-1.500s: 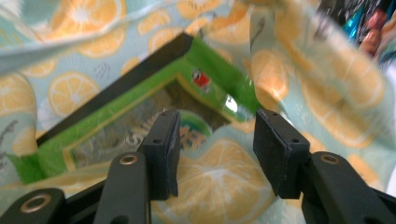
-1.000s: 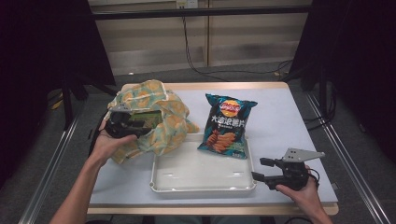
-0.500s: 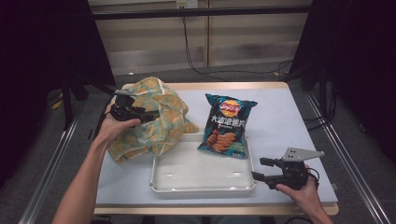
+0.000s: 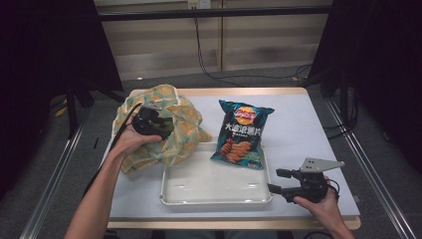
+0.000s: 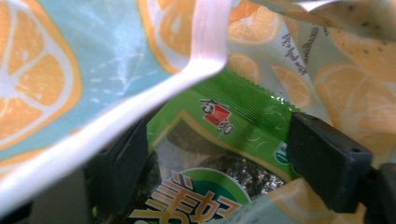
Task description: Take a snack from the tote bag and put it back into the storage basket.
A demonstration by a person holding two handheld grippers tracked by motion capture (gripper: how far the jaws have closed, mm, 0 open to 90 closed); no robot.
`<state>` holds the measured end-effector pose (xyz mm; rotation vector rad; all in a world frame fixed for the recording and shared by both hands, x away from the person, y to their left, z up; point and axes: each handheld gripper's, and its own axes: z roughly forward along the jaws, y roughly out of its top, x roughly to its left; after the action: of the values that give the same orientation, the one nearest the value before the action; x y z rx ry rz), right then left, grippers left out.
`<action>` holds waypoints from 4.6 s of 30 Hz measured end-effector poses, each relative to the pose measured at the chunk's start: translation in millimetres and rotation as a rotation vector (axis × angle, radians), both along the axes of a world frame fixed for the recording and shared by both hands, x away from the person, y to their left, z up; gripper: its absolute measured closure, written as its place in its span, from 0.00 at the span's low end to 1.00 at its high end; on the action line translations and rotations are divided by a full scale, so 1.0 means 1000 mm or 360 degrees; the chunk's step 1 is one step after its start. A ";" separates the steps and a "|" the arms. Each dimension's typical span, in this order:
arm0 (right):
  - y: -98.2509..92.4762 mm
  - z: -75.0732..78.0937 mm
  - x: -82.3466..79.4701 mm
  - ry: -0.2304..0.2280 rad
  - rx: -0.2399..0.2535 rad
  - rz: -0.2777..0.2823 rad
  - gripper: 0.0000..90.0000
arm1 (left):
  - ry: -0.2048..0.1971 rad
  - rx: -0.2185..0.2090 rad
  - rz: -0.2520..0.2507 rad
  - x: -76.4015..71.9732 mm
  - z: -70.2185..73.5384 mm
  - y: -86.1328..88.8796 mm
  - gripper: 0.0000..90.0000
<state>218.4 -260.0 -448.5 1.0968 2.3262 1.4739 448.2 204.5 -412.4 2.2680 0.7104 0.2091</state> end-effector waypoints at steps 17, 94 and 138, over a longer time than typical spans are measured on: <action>-0.002 0.001 0.000 0.0001 0.0007 -0.0006 0.36 | -0.0138 0.0002 -0.0129 -0.049 0.012 0.009 0.43; 0.000 -0.001 0.001 0.0033 0.0007 0.0006 0.36 | 0.0018 -0.0204 -0.0001 0.007 0.031 0.010 0.94; 0.003 0.004 0.001 0.0013 0.0030 -0.0007 0.38 | 0.0001 -0.0440 -0.0161 -0.023 0.063 0.057 0.98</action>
<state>219.9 -257.0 -444.7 1.1141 2.3185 1.4959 424.8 261.0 -349.7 2.0327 0.5842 0.0571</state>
